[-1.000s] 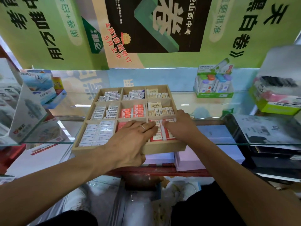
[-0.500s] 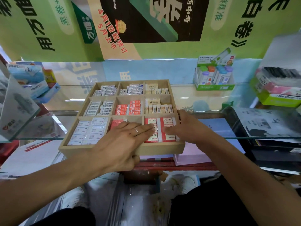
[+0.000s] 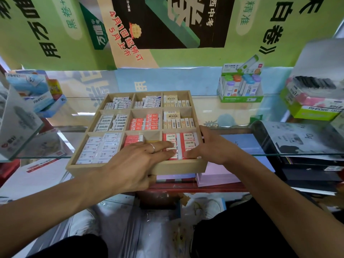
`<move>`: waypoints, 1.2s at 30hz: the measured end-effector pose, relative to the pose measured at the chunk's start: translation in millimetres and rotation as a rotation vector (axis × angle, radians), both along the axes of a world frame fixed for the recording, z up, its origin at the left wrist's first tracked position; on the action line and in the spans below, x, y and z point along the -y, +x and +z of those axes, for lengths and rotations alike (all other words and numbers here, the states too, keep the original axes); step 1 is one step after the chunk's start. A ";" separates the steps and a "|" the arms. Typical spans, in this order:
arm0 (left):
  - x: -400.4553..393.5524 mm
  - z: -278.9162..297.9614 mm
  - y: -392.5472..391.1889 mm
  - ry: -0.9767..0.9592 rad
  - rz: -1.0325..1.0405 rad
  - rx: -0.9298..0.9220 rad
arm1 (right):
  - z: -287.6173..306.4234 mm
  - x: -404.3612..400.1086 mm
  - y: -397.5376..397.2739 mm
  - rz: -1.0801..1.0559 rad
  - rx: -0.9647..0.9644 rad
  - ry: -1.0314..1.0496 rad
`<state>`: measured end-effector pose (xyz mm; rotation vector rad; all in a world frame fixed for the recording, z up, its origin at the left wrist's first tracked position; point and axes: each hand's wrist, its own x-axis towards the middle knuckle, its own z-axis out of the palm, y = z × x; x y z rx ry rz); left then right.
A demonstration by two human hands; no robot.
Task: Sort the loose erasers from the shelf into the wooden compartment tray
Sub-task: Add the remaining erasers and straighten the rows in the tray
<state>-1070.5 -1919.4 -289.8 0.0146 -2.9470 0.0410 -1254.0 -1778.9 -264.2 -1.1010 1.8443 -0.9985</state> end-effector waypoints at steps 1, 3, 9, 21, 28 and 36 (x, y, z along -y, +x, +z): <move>0.7 0.0 0.5 -0.003 0.000 0.007 | -0.4 0.2 -0.6 -0.016 0.007 0.005; 2.7 1.4 2.3 -0.008 -0.014 0.017 | -1.0 -0.9 -2.9 -0.051 0.024 0.030; 3.8 10.4 -1.5 0.368 0.028 -0.077 | -0.5 6.7 -14.5 -0.242 -0.065 0.087; 45.6 14.0 -63.8 0.429 0.378 -0.189 | 48.9 96.0 -29.1 -0.230 -0.307 0.234; 50.1 4.2 -72.1 0.553 0.482 -0.281 | 35.9 98.8 -44.0 -0.300 -0.099 0.264; 52.1 1.3 -72.4 0.546 0.475 -0.297 | 31.0 112.1 -41.7 -0.256 -0.146 0.239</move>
